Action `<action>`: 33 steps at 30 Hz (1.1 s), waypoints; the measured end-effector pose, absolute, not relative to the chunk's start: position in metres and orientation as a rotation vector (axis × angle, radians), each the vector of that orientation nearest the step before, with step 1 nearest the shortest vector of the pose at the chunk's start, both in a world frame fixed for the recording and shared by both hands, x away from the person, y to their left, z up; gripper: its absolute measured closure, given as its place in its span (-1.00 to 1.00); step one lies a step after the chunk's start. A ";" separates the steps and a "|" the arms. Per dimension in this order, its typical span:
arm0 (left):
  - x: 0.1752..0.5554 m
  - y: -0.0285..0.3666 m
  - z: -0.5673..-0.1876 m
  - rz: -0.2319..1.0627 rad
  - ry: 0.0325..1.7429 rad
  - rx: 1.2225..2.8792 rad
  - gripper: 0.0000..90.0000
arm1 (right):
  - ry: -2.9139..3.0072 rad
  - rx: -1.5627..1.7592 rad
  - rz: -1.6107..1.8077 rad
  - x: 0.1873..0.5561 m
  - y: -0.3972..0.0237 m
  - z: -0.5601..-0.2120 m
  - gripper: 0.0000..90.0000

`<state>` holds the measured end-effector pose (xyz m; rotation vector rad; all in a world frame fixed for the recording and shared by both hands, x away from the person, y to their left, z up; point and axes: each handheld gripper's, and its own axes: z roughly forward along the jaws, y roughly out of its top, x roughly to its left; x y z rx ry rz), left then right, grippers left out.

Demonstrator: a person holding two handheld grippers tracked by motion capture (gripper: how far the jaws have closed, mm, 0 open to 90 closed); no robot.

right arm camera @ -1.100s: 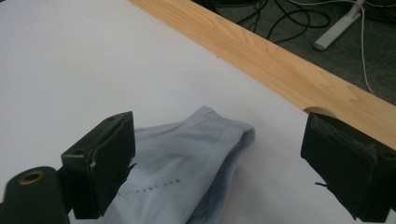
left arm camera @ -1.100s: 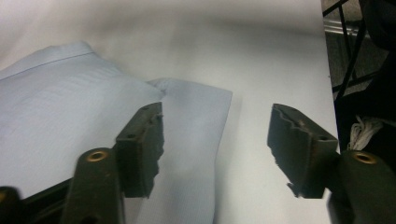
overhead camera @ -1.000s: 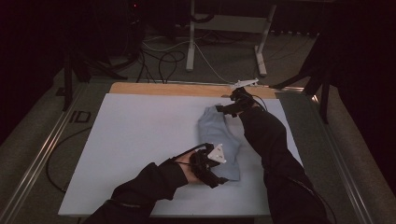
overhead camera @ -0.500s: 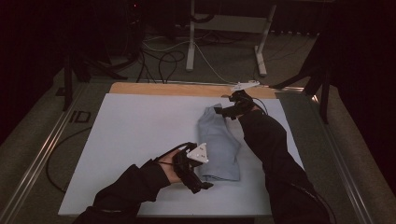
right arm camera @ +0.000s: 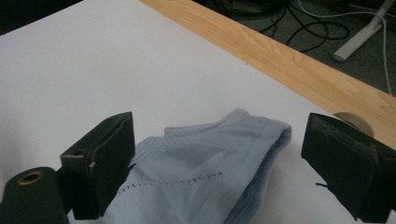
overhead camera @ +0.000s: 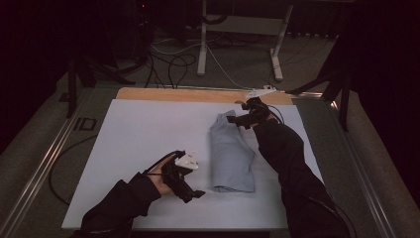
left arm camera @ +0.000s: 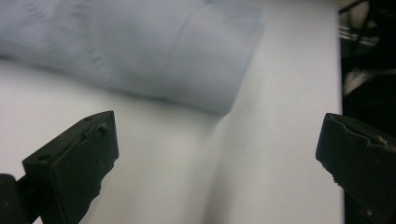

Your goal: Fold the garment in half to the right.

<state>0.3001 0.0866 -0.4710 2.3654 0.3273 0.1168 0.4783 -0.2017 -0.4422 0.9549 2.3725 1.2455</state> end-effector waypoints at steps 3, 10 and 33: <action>0.300 0.101 -0.475 0.146 0.387 2.333 -0.99 | 2.378 0.957 1.234 0.478 -0.202 -0.445 -0.79; 0.295 0.139 -0.485 0.230 0.502 2.291 -0.99 | 2.394 1.019 1.226 0.485 -0.202 -0.456 -0.79; 0.268 0.217 -0.513 0.376 0.722 2.110 -0.99 | 2.513 1.174 0.988 0.517 -0.200 -0.514 0.06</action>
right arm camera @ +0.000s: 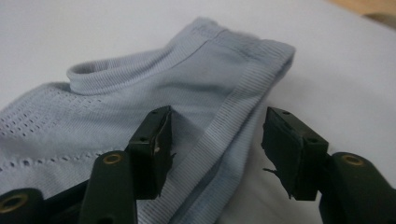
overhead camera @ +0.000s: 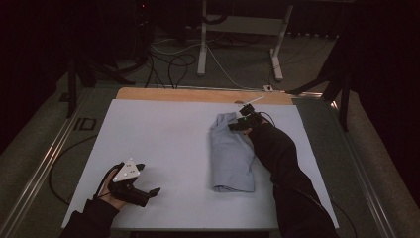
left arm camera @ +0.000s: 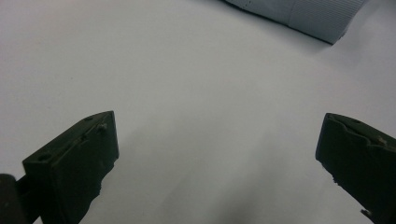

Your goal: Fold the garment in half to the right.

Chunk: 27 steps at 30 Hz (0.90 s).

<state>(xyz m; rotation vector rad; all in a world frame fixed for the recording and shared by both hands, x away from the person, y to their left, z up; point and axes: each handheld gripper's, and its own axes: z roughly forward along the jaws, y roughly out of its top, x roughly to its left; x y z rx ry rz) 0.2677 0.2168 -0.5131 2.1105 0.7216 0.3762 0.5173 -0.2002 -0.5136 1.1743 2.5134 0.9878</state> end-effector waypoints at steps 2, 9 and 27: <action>0.268 0.217 -0.513 0.371 0.709 2.095 -0.99 | 2.527 1.149 0.987 0.516 -0.198 -0.514 0.21; 0.269 0.219 -0.513 0.374 0.720 2.077 -0.99 | 2.472 1.038 0.989 0.510 -0.190 -0.498 0.90; 0.271 0.220 -0.514 0.366 0.721 2.067 -0.99 | 2.474 1.086 0.991 0.521 -0.186 -0.511 0.88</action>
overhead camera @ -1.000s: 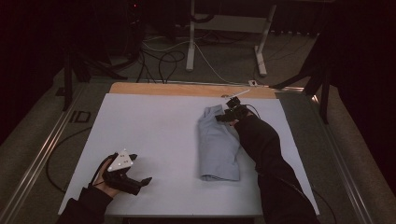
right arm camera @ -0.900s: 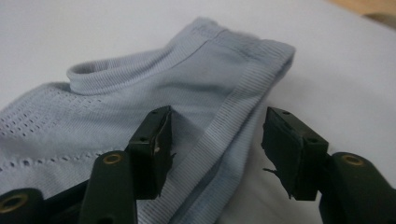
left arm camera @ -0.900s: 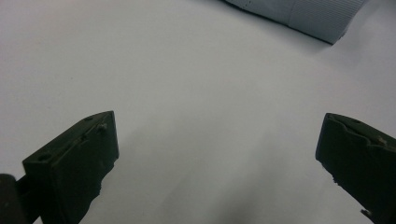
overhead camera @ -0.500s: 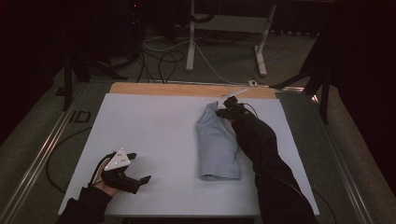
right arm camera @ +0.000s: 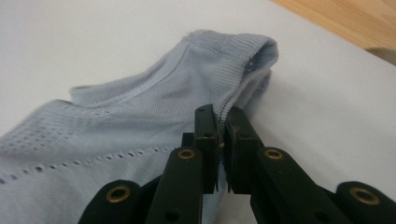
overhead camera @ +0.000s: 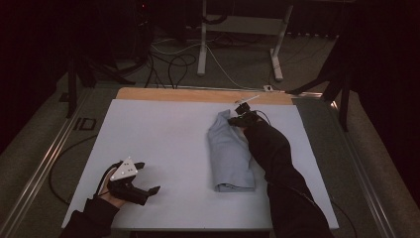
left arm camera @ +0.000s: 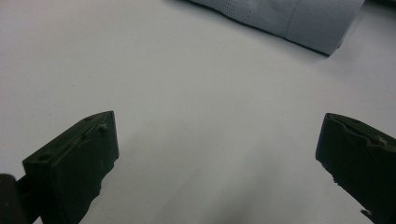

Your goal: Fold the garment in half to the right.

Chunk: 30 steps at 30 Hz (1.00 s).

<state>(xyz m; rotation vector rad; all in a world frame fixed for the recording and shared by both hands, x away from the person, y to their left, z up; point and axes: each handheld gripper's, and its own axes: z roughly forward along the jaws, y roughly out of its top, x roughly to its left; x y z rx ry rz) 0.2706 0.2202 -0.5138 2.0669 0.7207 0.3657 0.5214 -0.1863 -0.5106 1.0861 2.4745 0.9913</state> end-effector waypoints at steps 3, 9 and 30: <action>0.270 0.220 -0.514 0.367 0.722 2.067 -0.99 | 2.484 1.102 0.970 0.523 -0.185 -0.514 0.83; 0.270 0.221 -0.513 0.379 0.726 2.067 -0.99 | 2.477 1.103 0.925 0.523 -0.183 -0.513 0.30; 0.265 0.218 -0.508 0.347 0.659 2.055 -0.99 | 2.524 0.887 1.228 0.454 -0.182 -0.462 -0.67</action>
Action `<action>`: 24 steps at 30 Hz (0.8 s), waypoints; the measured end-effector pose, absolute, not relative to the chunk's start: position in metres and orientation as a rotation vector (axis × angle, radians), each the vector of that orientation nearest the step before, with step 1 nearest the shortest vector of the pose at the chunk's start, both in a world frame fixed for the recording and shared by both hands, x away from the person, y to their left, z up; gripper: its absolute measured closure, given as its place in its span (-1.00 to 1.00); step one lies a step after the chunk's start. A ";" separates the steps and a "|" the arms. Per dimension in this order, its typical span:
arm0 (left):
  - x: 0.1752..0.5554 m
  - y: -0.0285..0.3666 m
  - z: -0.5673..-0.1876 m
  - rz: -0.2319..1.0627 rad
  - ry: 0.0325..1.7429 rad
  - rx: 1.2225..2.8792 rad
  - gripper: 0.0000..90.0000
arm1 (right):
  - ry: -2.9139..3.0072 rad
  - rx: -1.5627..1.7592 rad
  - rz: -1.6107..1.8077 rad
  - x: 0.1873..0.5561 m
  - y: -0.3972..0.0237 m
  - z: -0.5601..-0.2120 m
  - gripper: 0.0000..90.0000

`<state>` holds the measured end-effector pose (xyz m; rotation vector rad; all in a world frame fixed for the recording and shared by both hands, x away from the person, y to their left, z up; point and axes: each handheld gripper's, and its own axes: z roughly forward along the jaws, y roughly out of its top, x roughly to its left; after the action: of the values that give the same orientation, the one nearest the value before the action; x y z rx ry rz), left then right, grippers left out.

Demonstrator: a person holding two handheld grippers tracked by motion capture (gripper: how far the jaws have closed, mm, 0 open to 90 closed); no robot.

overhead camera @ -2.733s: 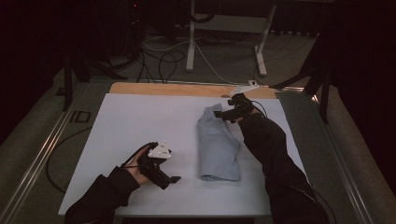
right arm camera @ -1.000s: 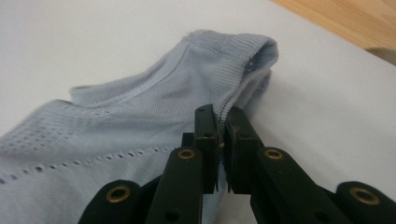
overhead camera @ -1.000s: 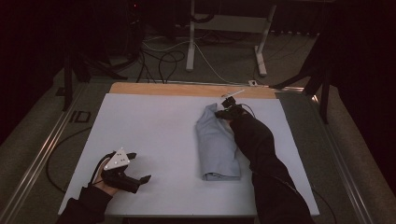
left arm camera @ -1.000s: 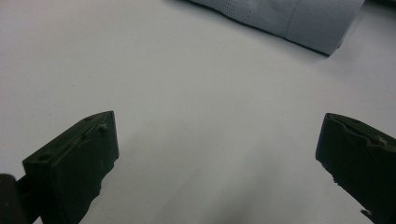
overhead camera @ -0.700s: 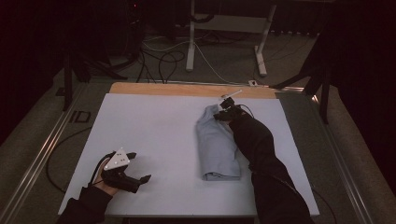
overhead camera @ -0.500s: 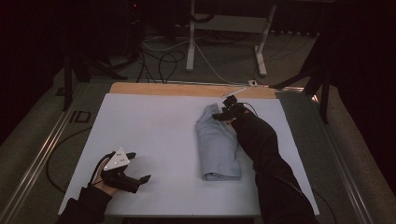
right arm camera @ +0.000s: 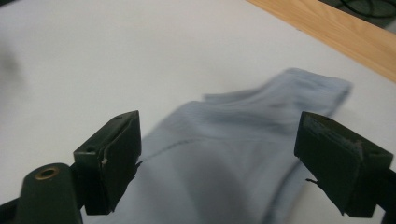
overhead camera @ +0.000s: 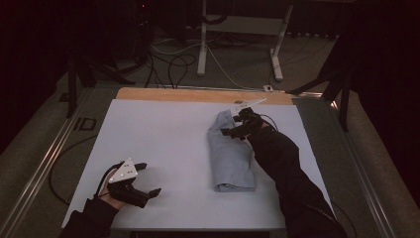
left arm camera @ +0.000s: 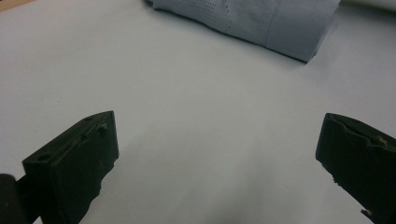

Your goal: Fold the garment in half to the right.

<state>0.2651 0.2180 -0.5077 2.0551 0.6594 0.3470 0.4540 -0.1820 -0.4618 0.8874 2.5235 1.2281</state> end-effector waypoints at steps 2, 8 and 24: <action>0.265 0.219 -0.508 0.345 0.663 2.053 -0.99 | 2.531 0.874 1.235 0.449 -0.181 -0.461 -0.67; 0.266 0.221 -0.506 0.346 0.677 2.039 -0.99 | 2.568 0.767 1.318 0.418 -0.177 -0.451 -0.70; 0.267 0.222 -0.508 0.342 0.686 2.040 -0.99 | 2.626 0.502 1.232 0.354 -0.174 -0.465 0.56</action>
<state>0.2670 0.2225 -0.5081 2.0399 0.6860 0.3417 0.3535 -0.1745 -0.4654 0.5016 2.6262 1.2321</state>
